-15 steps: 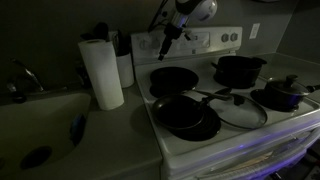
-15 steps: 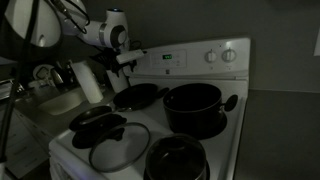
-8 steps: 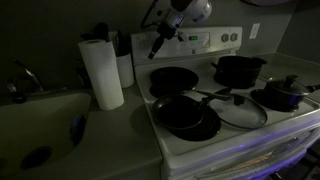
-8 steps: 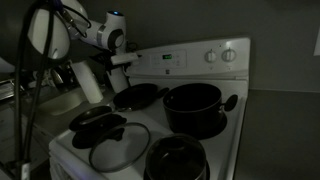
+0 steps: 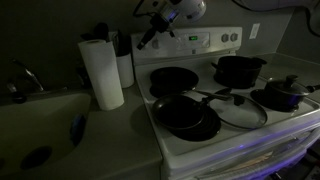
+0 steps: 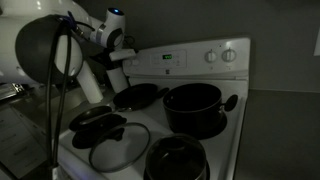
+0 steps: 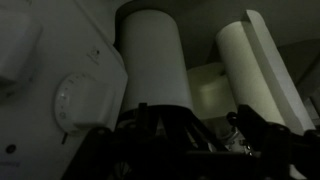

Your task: Pick the lid and put it on the big pot

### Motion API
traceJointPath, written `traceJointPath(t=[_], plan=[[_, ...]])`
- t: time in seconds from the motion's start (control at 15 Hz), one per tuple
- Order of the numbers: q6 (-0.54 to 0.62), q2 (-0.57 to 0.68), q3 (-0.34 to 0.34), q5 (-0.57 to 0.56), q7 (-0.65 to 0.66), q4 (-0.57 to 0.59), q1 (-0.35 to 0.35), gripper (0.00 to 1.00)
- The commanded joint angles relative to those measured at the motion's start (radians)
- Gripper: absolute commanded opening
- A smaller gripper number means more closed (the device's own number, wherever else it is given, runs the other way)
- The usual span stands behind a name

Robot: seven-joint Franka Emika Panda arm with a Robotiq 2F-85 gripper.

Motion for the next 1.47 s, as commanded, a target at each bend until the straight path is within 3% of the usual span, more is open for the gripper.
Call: traceJointPath(t=[0.0, 0.53, 0.87, 1.4], plan=[[0.015, 0.084, 0.018, -0.003, -0.059, 0.134, 0.017, 0.60], [0.102, 0.157, -0.034, -0.105, -0.095, 0.262, 0.089, 0.02], [0.163, 0.185, -0.104, -0.222, -0.075, 0.297, 0.119, 0.00], [0.188, 0.190, -0.191, -0.318, -0.033, 0.336, 0.166, 0.00]])
